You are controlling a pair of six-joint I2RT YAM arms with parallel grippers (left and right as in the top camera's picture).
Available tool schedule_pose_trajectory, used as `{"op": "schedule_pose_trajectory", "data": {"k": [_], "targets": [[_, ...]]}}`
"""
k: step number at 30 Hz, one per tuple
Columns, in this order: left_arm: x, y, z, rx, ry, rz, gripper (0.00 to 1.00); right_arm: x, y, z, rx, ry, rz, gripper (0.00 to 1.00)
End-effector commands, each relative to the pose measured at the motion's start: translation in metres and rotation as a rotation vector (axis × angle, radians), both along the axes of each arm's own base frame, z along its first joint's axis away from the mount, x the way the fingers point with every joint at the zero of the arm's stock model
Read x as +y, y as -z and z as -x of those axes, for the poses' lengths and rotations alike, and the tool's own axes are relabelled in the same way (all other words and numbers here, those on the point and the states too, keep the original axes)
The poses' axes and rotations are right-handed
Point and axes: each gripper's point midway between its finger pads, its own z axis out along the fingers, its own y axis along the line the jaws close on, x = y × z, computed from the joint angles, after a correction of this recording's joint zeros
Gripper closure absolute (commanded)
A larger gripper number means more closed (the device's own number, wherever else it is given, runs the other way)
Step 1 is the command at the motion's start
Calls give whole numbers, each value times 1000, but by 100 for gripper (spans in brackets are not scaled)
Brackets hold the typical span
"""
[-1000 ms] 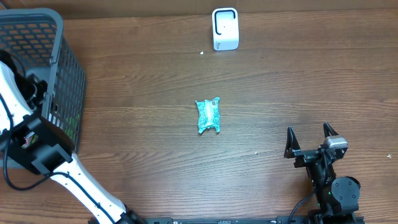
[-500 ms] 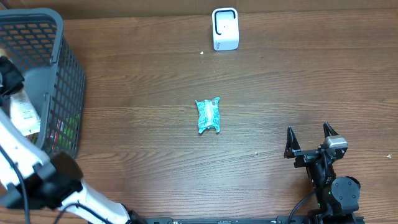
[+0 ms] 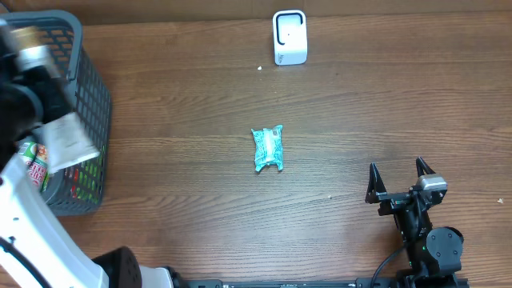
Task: Scan the item barcode
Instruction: 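Carry the white tube out and place it left of the packet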
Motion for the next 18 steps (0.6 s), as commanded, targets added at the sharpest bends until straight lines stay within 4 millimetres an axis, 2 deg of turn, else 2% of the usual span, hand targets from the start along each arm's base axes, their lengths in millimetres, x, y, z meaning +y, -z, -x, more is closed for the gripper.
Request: {"op": "schedule_pose_trajectory", "data": {"k": [1,6,11,15,18], "targets": [[-58,21,-18,53,210,84,96,-2,1,0,-9,11,3,0],[-120,85,-45,195,404,155,95,-2,1,0,-9,11,3,0],[-177,164,-64,281,535,256,96,-2,1,0,-9,11,3,0],[-202,231,-73,304,540,292,96,-2,1,0,-9,11,3,0],[-211,269,-81,274,556,291,96,-2,1,0,-9,11,3,0]]}}
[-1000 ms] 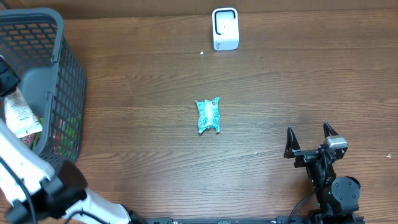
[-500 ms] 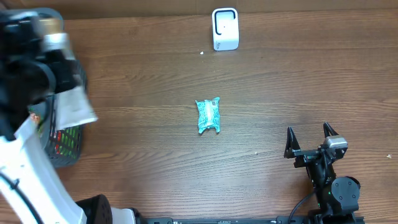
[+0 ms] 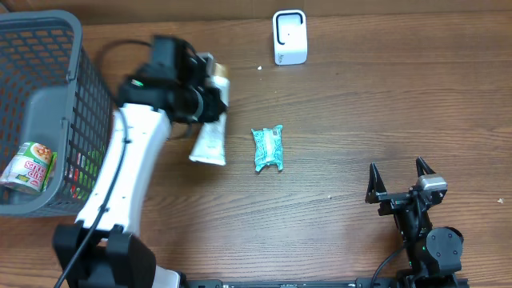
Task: Scan the item barcode
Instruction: 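Carry the white tube out and place it left of the packet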
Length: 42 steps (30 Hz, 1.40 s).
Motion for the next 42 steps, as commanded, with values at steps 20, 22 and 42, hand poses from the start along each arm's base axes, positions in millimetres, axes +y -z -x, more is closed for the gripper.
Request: {"op": "schedule_pose_trajectory", "data": {"k": [20,22,42], "targets": [[-11,130,-18,166,-179,70,58,-2,1,0,-8,11,3,0],[-10,117,-23,153,-169,67,55,-2,1,0,-8,11,3,0],[93,-181,-15,-190,-362,-297,59,-2,1,0,-8,11,3,0]]}}
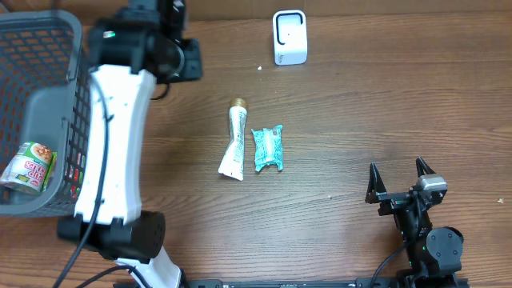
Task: Scan the item barcode
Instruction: 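Carry the white tube out and place it left of the packet, then return the left gripper to the basket and grasp the green snack bag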
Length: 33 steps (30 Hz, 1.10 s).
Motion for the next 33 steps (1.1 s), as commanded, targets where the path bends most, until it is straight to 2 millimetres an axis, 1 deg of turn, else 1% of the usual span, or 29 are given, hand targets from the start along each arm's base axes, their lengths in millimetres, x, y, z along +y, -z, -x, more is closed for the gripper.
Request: {"op": "schedule_pose_trajectory", "data": {"k": [1,4,7,9,14,16,17,19,21,23,24,25,26,27,31,33], "targets": [[48,-57,22,-127,-139,-105,59,-2,1,0,-8,11,3,0],[81,-68,43,-126,-235,-117,59,-2,1,0,-8,11,3,0],[125,-68,68,-82,-364,-119,58,-2,1,0,-8,11,3,0],[157,-65,82,-53,-460,-109,59,-2,1,0,-8,11,3,0],[237,-52,112,-23,-728,-67,55,-2,1,0,-8,11,3,0],[262,-43,122,-15,-821,-48,52,-2,1,0,-8,11,3,0],[273,-35,125,-7,-857,-24,51,-2,1,0,-8,11,3,0],[284,-20,128,10,-887,30,50,-2,1,0,-8,11,3,0],[295,0,132,40,-925,74,48,-2,1,0,-8,11,3,0],[304,20,135,73,-963,90,44,-2,1,0,-8,11,3,0],[307,28,135,83,-973,96,38,-2,1,0,-8,11,3,0],[310,39,135,95,-988,104,25,-2,1,0,-8,11,3,0],[312,51,134,109,-1002,115,9,-2,1,0,-8,11,3,0],[312,63,132,118,-1005,132,0,-2,1,0,-8,11,3,0],[311,98,121,123,-983,183,0,-2,1,0,-8,11,3,0],[311,114,120,135,-983,188,0,-2,1,0,-8,11,3,0]]}}
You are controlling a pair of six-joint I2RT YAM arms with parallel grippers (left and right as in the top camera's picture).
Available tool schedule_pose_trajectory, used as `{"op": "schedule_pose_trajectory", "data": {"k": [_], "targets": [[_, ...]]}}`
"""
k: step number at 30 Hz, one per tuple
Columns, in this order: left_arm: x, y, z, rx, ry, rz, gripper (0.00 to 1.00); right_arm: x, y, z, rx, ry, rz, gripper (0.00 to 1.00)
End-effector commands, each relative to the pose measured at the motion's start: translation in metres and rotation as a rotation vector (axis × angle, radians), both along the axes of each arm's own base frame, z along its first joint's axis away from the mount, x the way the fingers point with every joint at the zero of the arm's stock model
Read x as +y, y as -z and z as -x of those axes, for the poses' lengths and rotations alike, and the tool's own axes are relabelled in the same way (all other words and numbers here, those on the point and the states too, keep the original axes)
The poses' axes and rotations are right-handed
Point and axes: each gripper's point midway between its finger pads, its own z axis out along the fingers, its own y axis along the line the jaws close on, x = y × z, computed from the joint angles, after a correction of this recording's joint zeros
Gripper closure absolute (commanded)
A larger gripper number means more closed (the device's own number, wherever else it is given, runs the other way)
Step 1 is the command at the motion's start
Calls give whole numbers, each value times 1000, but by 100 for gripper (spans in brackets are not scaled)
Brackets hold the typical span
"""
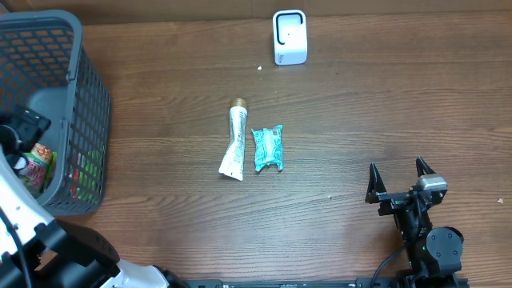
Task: Scan the item barcode
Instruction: 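Return the left gripper to the basket and grasp the green snack bag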
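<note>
A white tube (pixel 234 142) with a gold cap lies mid-table, pointing away from me. Touching its right side lies a teal packet (pixel 268 149). The white scanner (pixel 290 37) stands at the table's far edge. My left gripper (pixel 22 134) hangs over the inside of the grey basket (pixel 72 88) at the left, mostly cut off by the frame edge, so its jaws do not show. My right gripper (pixel 398 180) rests open near the front right, with nothing between its fingers.
Inside the basket a printed can (pixel 34 164) and some red and green packaging show through the mesh. The left arm's white link crosses the lower left corner.
The left arm has gone from reaching toward the back of the table, left of the scanner, to over the basket at the far left. Tube, packet and right gripper have not moved.
My left gripper first held the white tube over the basket. Then it had the tube above the table just left of the teal packet. After that the tube lay beside the packet with the gripper away at the back. Now the gripper is over the basket.
</note>
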Motion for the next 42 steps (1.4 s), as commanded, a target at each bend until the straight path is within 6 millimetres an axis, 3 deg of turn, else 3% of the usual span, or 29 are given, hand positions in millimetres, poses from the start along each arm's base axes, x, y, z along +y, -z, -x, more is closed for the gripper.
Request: {"op": "schedule_pose_trajectory", "data": {"k": [1,15,24,31,34,35,37,42], "targets": [[-8,28,0,-1,-5,58,0,-2,1,0,-8,11,3,0],[4,126,29,112,-173,1,0,-2,1,0,-8,11,3,0],[14,170,36,171,-195,-37,0,-2,1,0,-8,11,3,0],[5,225,45,283,-185,50,2,-2,1,0,-8,11,3,0],[0,243,51,327,-178,84,21,-2,1,0,-8,11,3,0],[-1,247,51,335,-175,90,33,-2,1,0,-8,11,3,0],[-2,248,52,338,-175,93,51,-2,1,0,-8,11,3,0],[-4,243,46,325,-130,113,79,-2,1,0,-8,11,3,0]]}}
